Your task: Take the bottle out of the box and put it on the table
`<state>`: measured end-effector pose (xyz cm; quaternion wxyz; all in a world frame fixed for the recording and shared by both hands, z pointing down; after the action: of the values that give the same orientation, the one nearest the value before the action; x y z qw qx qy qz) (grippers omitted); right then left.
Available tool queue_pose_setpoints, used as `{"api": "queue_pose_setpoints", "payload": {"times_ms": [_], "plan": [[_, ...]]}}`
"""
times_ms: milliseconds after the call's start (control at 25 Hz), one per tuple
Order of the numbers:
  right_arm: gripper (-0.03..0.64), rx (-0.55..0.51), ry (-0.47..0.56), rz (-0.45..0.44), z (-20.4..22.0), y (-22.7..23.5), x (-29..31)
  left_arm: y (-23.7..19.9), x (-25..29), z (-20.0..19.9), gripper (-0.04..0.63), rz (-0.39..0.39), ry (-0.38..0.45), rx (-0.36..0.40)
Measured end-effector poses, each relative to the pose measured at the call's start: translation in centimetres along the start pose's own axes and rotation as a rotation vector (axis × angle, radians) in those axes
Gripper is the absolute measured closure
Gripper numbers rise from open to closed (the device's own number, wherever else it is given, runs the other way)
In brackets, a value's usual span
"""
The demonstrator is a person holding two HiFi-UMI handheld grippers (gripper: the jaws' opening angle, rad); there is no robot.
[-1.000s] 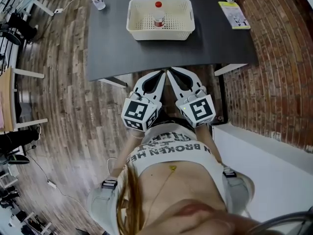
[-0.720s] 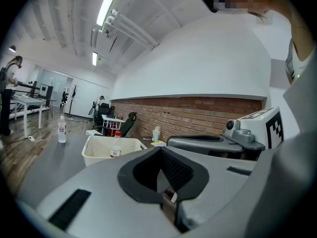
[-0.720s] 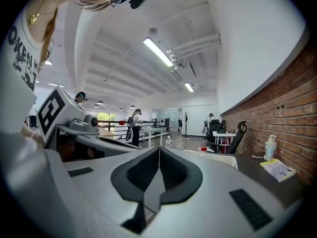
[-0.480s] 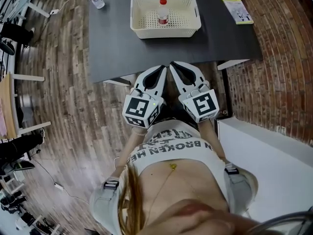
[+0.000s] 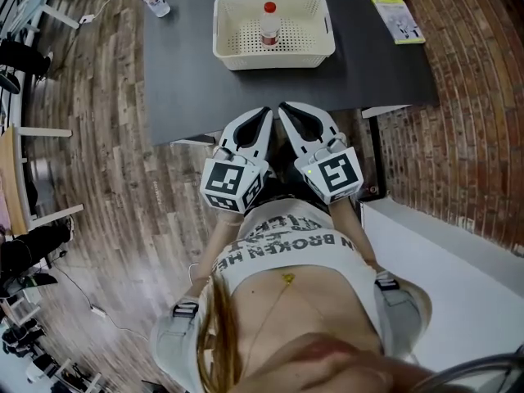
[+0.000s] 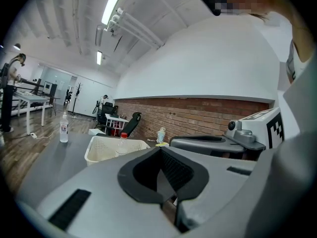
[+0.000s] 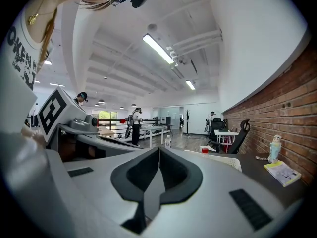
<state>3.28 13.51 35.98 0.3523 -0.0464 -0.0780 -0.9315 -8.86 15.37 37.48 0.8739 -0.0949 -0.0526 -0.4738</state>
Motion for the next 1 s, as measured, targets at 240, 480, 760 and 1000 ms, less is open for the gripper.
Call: {"api": "queue_pose_setpoints", "payload": {"times_ms": [240, 480, 760, 1000], "plan": [[0.607, -0.005, 0.015, -0.019, -1.1, 4.1, 1.9, -1.1, 4.2, -1.4, 0.595, -0.020, 0.004, 0.017], [0.607, -0.019, 0.020, -0.066, -2.4, 7.9, 4.3, -2.3, 8.0, -2.9, 0.595, -0.055, 0.009, 0.022], [0.607, -0.013, 0.024, -0.101, -3.3, 11.7, 6.0, -3.3, 11.1, -3.9, 0.595, -0.105, 0.011, 0.015], [0.607, 0.000, 0.012, -0.124, -3.5, 14.2, 6.7, -3.4, 13.5, -4.3, 0.595, -0.132, 0.010, 0.015]]}}
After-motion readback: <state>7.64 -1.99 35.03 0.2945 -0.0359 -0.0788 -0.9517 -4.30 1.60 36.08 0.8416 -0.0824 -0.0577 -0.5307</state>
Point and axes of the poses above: the fingertips, and each gripper's own axes: x forward along the fingers, y to its right, z out of its underside, the point moved 8 cm from there along -x, backward along the fingers, and after that the axes turned 8 degrees about x, right-handed, at the moved point
